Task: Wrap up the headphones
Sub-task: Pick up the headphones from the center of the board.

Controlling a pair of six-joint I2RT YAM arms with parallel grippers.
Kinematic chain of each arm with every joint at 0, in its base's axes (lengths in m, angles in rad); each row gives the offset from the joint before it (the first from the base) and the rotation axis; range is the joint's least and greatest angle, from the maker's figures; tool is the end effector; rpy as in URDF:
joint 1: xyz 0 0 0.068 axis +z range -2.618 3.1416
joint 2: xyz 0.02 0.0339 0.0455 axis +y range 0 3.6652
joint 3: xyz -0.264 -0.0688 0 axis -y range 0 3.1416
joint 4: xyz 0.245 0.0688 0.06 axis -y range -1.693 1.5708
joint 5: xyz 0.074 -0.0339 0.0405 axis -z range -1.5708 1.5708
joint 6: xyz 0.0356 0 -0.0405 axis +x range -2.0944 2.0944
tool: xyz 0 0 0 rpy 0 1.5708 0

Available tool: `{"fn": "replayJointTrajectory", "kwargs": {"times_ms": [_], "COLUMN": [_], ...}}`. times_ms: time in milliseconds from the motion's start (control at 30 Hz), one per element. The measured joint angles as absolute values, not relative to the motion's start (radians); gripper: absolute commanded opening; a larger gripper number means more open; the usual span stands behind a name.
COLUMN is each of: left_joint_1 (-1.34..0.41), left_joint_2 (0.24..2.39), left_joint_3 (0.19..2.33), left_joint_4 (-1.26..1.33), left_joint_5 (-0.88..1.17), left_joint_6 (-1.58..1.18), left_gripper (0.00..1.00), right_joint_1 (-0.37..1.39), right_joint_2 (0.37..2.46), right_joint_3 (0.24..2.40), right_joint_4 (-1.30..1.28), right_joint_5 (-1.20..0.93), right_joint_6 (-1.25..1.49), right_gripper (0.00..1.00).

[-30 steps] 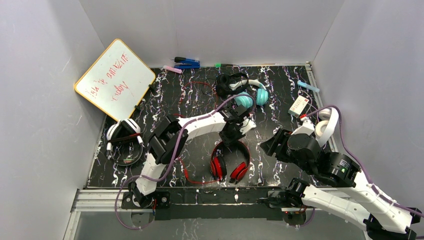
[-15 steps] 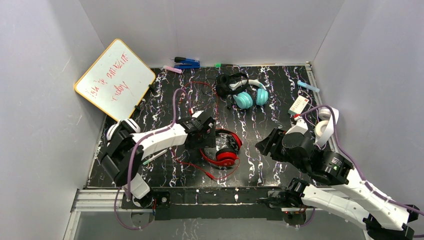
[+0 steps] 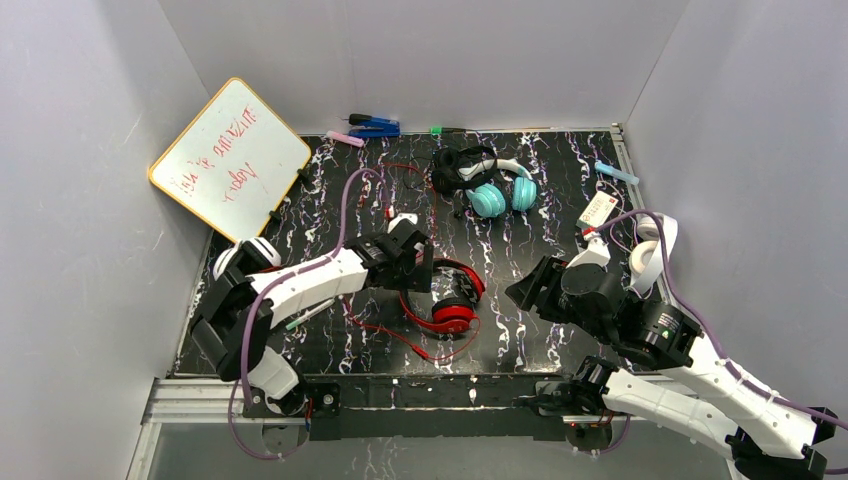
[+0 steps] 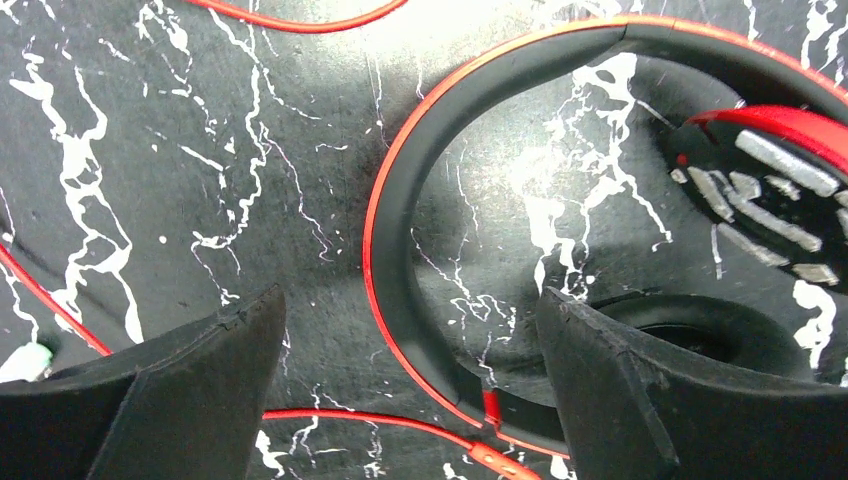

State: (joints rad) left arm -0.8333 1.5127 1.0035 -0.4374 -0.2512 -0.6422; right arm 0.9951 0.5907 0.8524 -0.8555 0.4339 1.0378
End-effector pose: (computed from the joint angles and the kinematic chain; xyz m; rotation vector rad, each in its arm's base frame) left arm 0.2158 -0.2244 0.2220 0.1371 2.4977 -0.3089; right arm 0.0724 0.0841 0.3224 0.3017 2.1727 0.7317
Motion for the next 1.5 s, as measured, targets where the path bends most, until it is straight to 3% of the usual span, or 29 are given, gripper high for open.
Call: {"fn": "replayJointTrajectory", "kwargs": {"times_ms": [333, 667, 733, 867, 900, 1167, 1500], "left_joint_1": [-0.826, -0.814, -0.813, -0.813, -0.812, -0.809, -0.810], "left_joint_2": [1.671, 1.785, 1.788, 1.783, 1.782, 1.769, 1.616], "left_joint_3": [1.087, 1.119, 1.118, 1.101, 1.098, 1.095, 1.188], "left_joint_4": [-0.442, -0.442, -0.435, -0.400, -0.395, -0.398, -0.646], "left_joint_5": [-0.241, -0.222, -0.212, -0.204, -0.205, -0.205, -0.320], "left_joint_6": [-0.478, -0.506, -0.526, -0.548, -0.551, -0.563, -0.569], "left_gripper": [0.69, 0.57, 0.50, 0.23, 0.21, 0.14, 0.00], "right_joint_1": [0.995, 0.995, 0.995, 0.995, 0.995, 0.995, 0.995], "right_joint_2": [0.591, 0.586, 0.580, 0.578, 0.579, 0.629, 0.654], "right_joint_3": [0.852, 0.852, 0.852, 0.852, 0.852, 0.852, 0.852], "right_joint_4": [-0.854, -0.855, -0.854, -0.854, -0.854, -0.826, -0.792], "right_joint_5": [0.416, 0.412, 0.413, 0.413, 0.413, 0.411, 0.411], "right_joint_6": [1.050, 1.071, 1.071, 1.070, 1.070, 1.066, 1.049], "right_gripper": [0.69, 0.69, 0.69, 0.69, 0.69, 0.69, 0.69]}}
